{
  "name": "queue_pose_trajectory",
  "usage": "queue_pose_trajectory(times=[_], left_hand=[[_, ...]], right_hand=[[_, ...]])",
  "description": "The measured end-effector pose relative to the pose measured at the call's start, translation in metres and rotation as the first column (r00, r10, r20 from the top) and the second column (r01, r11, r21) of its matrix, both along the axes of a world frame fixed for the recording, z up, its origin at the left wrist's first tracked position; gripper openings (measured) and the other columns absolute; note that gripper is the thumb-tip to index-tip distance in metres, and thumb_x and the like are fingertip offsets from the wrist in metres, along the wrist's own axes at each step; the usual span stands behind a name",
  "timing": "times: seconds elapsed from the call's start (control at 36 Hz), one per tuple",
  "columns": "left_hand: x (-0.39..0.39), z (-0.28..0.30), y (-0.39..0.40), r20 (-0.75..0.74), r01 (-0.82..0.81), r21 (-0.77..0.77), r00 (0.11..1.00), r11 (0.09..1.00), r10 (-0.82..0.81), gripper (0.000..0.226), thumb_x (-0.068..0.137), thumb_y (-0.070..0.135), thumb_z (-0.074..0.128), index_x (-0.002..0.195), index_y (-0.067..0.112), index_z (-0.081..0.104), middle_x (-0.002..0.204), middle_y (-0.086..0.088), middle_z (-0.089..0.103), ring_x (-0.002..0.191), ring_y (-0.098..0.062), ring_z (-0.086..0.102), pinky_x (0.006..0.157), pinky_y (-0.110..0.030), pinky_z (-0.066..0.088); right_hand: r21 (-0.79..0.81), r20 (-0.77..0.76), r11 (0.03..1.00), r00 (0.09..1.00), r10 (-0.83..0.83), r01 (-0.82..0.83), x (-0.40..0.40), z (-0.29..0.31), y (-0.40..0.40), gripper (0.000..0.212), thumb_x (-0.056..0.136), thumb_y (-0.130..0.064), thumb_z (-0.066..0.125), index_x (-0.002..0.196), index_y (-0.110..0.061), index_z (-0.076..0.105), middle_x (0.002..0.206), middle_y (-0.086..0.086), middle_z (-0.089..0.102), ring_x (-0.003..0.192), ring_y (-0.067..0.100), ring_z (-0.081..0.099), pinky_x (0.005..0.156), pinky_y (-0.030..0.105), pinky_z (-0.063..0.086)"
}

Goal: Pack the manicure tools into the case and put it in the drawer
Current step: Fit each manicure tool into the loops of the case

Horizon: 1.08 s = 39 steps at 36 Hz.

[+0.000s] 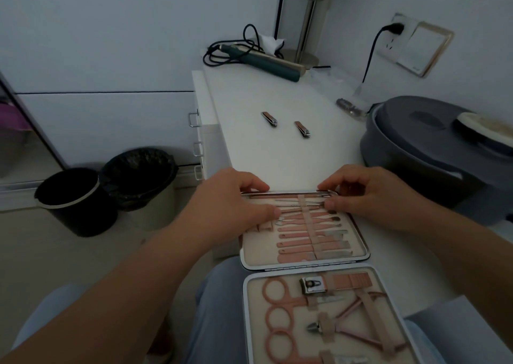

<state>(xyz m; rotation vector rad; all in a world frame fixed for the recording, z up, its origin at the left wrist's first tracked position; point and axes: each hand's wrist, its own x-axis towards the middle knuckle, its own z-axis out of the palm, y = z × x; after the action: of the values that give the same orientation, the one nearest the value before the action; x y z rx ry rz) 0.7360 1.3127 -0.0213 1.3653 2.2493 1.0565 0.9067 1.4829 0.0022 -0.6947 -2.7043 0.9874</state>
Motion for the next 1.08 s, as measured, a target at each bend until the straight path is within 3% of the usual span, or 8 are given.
queue_pose_trajectory(times=[0.19, 0.31, 0.44, 0.58, 0.72, 0.81, 1.0, 1.08], left_hand=[[0.002, -0.004, 0.000, 0.083, -0.017, 0.050, 0.996, 0.999, 0.012, 0.034, 0.062, 0.043, 0.075, 0.093, 0.037, 0.065, 0.082, 0.026, 0.046, 0.075, 0.012, 0.046, 0.061, -0.007, 0.032], [-0.001, -0.005, -0.003, 0.142, 0.002, 0.086, 0.990, 0.996, -0.014, 0.019, 0.064, 0.049, 0.069, 0.079, 0.044, 0.060, 0.083, 0.021, 0.053, 0.073, 0.019, 0.047, 0.055, -0.008, 0.035], [-0.007, -0.009, -0.007, 0.220, -0.068, 0.192, 0.975, 0.979, 0.024, 0.008, 0.071, 0.035, 0.069, 0.077, 0.039, 0.064, 0.075, 0.012, 0.060, 0.061, 0.006, 0.051, 0.055, -0.006, 0.038], [-0.011, -0.016, -0.016, 0.244, -0.130, 0.206, 0.967, 0.970, 0.078, 0.013, 0.074, 0.029, 0.067, 0.079, 0.039, 0.061, 0.075, 0.011, 0.059, 0.060, 0.004, 0.049, 0.055, -0.007, 0.038], [-0.003, -0.025, -0.022, 0.392, -0.156, 0.231, 0.918, 0.960, 0.055, 0.011, 0.080, 0.022, 0.063, 0.083, 0.033, 0.061, 0.056, 0.007, 0.055, 0.050, 0.001, 0.049, 0.053, -0.014, 0.042], [0.001, -0.029, -0.020, 0.425, -0.156, 0.241, 0.904, 0.958, 0.040, 0.010, 0.082, 0.021, 0.060, 0.083, 0.031, 0.061, 0.051, 0.007, 0.054, 0.050, -0.004, 0.050, 0.056, -0.022, 0.044], [0.003, -0.036, -0.021, 0.507, -0.200, 0.276, 0.861, 0.940, 0.035, 0.011, 0.082, 0.019, 0.060, 0.084, 0.030, 0.063, 0.043, 0.010, 0.050, 0.044, -0.001, 0.045, 0.045, -0.013, 0.038], [0.010, -0.038, -0.019, 0.467, -0.234, 0.272, 0.880, 0.933, 0.085, 0.012, 0.083, 0.020, 0.056, 0.082, 0.032, 0.059, 0.043, 0.012, 0.049, 0.042, 0.001, 0.043, 0.043, -0.009, 0.034]], right_hand=[[-0.014, 0.051, 1.000, 0.999, -0.014, 0.015, 0.000, 0.002, 0.000, 0.018, 0.072, -0.030, 0.073, 0.085, -0.041, 0.067, 0.076, -0.011, 0.063, 0.073, 0.004, 0.058, 0.064, 0.011, 0.047], [0.024, 0.076, 0.999, 0.997, -0.030, 0.029, -0.005, 0.007, -0.001, 0.011, 0.075, -0.039, 0.066, 0.083, -0.046, 0.062, 0.075, -0.020, 0.063, 0.073, -0.009, 0.056, 0.057, 0.010, 0.042], [0.168, 0.000, 0.977, 0.991, -0.135, 0.133, -0.032, 0.006, 0.000, 0.005, 0.078, -0.042, 0.063, 0.083, -0.043, 0.060, 0.077, -0.022, 0.058, 0.070, -0.008, 0.053, 0.059, 0.011, 0.034], [0.198, -0.041, 0.932, 0.953, -0.301, 0.303, -0.072, -0.002, 0.020, 0.030, 0.080, -0.045, 0.060, 0.105, -0.028, 0.058, 0.079, -0.022, 0.050, 0.075, -0.001, 0.048, 0.061, 0.017, 0.033], [0.266, 0.042, 0.837, 0.862, -0.505, 0.477, -0.105, -0.003, 0.043, 0.054, 0.081, -0.052, 0.052, 0.119, -0.015, 0.050, 0.099, -0.001, 0.054, 0.080, 0.015, 0.049, 0.066, 0.029, 0.037], [0.332, 0.104, 0.804, 0.828, -0.551, 0.494, -0.116, -0.001, 0.049, 0.051, 0.084, -0.052, 0.046, 0.109, -0.008, 0.057, 0.086, 0.003, 0.053, 0.069, 0.018, 0.049, 0.057, 0.028, 0.037], [0.426, 0.108, 0.760, 0.807, -0.580, 0.490, -0.123, -0.006, 0.052, 0.024, 0.083, -0.027, 0.049, 0.094, -0.011, 0.065, 0.082, 0.005, 0.062, 0.071, 0.022, 0.056, 0.054, 0.026, 0.039], [0.425, 0.086, 0.763, 0.817, -0.570, 0.487, -0.120, -0.007, 0.050, 0.028, 0.085, -0.032, 0.049, 0.085, -0.010, 0.066, 0.073, 0.006, 0.063, 0.065, 0.022, 0.057, 0.050, 0.026, 0.039]])
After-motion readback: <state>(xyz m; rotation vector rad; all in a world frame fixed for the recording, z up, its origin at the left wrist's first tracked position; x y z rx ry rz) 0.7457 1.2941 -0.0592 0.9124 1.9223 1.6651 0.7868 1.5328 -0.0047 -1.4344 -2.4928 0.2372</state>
